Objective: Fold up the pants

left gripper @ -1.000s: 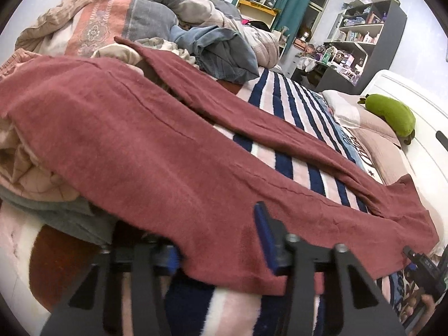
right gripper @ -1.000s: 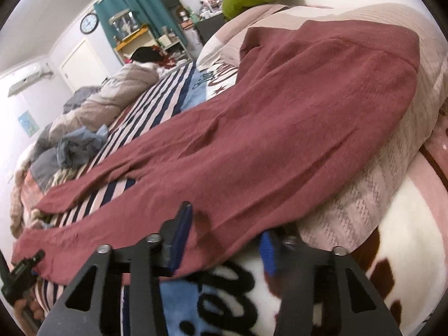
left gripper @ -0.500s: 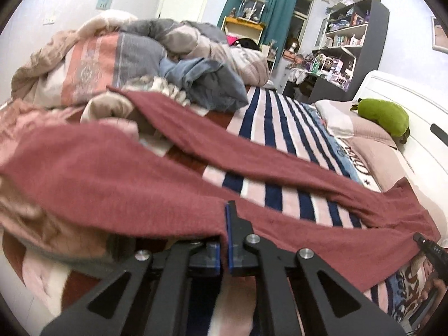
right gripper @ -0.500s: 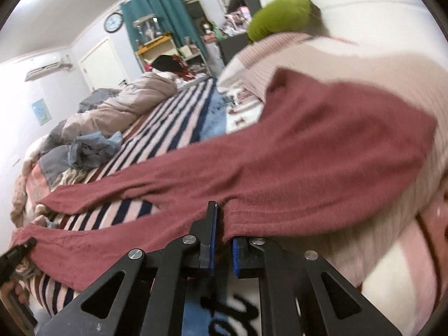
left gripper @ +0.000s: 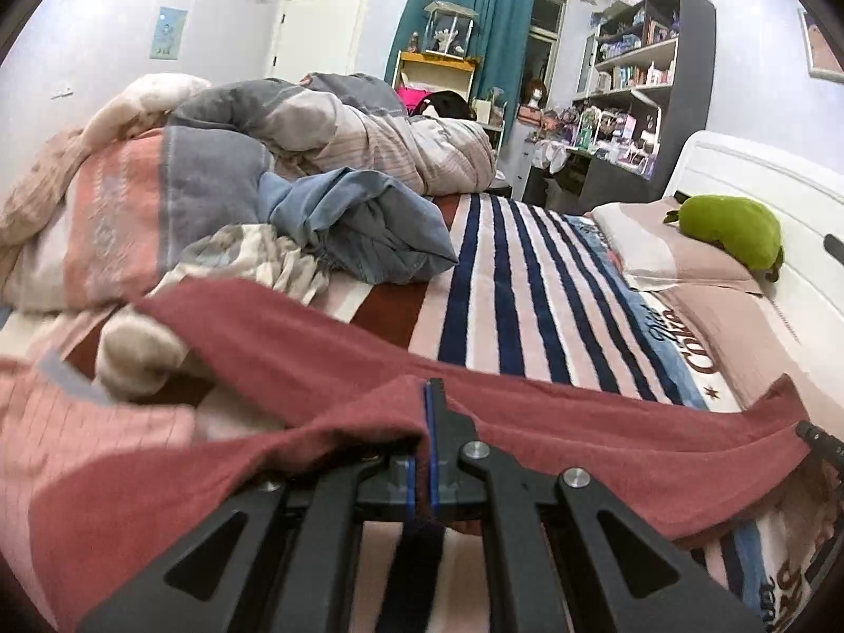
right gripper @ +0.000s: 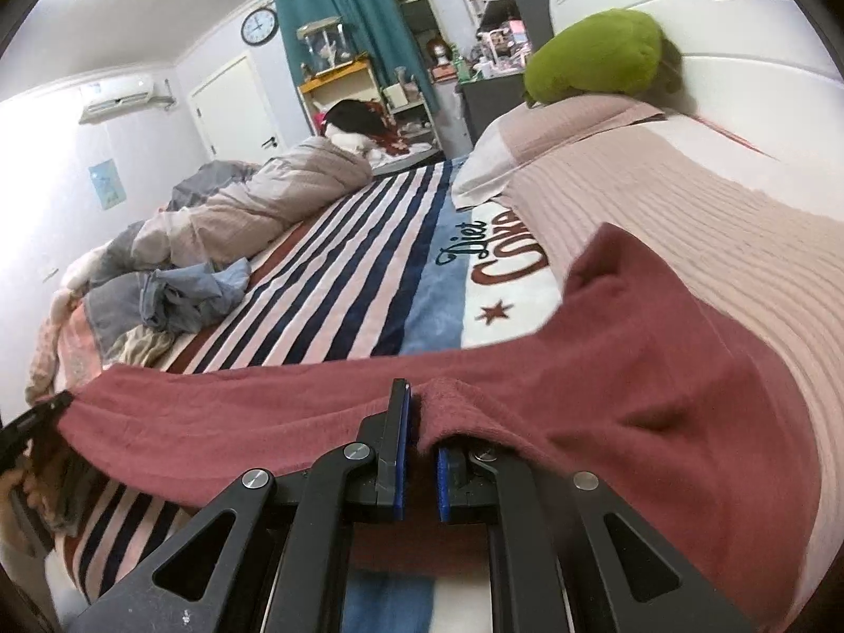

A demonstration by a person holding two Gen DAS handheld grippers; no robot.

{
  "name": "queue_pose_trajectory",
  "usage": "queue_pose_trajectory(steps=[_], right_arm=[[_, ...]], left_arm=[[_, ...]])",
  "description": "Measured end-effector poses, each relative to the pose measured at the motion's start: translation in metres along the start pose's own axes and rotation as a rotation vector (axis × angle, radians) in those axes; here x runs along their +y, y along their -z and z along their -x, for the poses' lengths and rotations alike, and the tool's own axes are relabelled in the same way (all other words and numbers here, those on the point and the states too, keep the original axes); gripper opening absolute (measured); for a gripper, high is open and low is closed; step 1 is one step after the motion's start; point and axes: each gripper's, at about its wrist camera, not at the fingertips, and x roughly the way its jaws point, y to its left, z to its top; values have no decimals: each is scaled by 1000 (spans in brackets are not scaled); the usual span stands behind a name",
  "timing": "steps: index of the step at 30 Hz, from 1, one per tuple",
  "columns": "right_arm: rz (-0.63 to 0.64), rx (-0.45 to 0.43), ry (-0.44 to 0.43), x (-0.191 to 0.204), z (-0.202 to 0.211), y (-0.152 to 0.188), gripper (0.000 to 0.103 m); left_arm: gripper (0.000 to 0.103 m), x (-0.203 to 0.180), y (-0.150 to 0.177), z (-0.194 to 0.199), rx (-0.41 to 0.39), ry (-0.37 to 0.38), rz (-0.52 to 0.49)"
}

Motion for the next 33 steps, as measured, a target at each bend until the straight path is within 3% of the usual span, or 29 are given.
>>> queue_pose_trajectory(steps=[8,15,17,19,22,24,25,28,33], right_arm=[[73,70,29,1,-59,-34,3],[102,168,65,-4,-107,-33,3],[114,193,75,-3,-116,-31,3],[118,214,74,-3,-119,-30,12],[130,248,47,0,-118,-29,37],[147,250,39,5,-111,-27,42],[161,245,42,8,-103,-26,43],[185,231,31,17,-81,-25,52],[198,221,14,27,-53,-18,54]], left_arm=[[1,-9,-21,-74,102,-39,-72],[4,-9,-18,-134,241,-49,-131],[18,-10,-15,-142,274,-57,-153],[55,-9,-15,-144,298,-33,-155],[58,-10,-19,-129,296,-1,-155],[62,-10,-25,-110,290,13,-184],[69,-12,-26,-103,289,15,-193],[76,-8,-31,-70,267,-23,-244],[79,1,-14,-43,320,-96,-318]])
